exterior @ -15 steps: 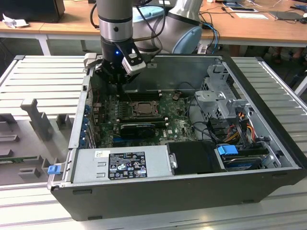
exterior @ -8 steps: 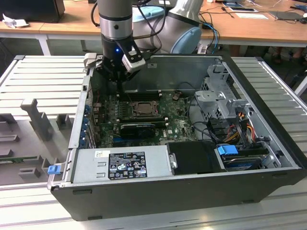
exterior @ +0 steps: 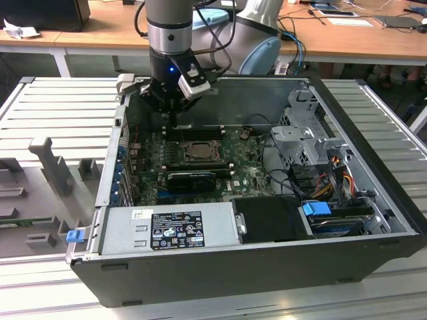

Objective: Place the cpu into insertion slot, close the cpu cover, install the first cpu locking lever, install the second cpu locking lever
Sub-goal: 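Install the first cpu locking lever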

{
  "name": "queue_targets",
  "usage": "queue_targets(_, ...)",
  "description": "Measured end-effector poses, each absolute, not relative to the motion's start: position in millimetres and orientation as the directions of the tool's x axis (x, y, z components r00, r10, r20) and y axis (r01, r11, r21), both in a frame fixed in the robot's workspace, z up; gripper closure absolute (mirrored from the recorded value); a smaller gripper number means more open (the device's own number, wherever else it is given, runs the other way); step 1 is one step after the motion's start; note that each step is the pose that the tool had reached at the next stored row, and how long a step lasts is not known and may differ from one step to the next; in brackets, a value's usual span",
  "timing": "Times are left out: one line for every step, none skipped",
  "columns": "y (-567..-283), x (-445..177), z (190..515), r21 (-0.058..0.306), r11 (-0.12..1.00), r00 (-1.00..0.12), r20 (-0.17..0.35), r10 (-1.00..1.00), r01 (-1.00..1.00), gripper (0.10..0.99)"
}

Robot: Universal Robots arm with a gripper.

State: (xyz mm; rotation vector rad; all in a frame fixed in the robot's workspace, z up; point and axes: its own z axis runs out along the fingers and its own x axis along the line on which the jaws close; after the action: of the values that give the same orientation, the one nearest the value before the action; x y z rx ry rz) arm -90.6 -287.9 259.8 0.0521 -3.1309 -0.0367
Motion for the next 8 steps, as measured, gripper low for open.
queue_targets(-287.9,-87.9,259.8,0.024,0.999,-0.999,0.01,-0.033,-0.033,0.98)
queue_targets(-287.8,-83.7,259.6,0.024,0.999,-0.999,0.01,-0.034,-0.033,0.98)
queue_targets(-287.8,-80.9,259.5,0.024,0.999,-0.999,0.01,-0.033,-0.033,0.98)
queue_targets(-287.7,-77.5,259.3,0.024,0.999,-0.999,0.01,-0.033,-0.033,0.98)
queue_targets(-287.7,-74.5,259.2,0.024,0.999,-0.999,0.01,-0.034,-0.033,0.98)
queue_targets(-287.7,-70.1,258.8,0.023,0.999,-0.999,0.01,-0.033,-0.033,0.98)
queue_targets(-287.7,-67.2,258.5,0.024,0.999,-0.999,0.01,-0.033,-0.033,0.98)
queue_targets(-287.7,-63.4,258.1,0.024,0.999,-0.999,0.01,-0.033,-0.033,0.98)
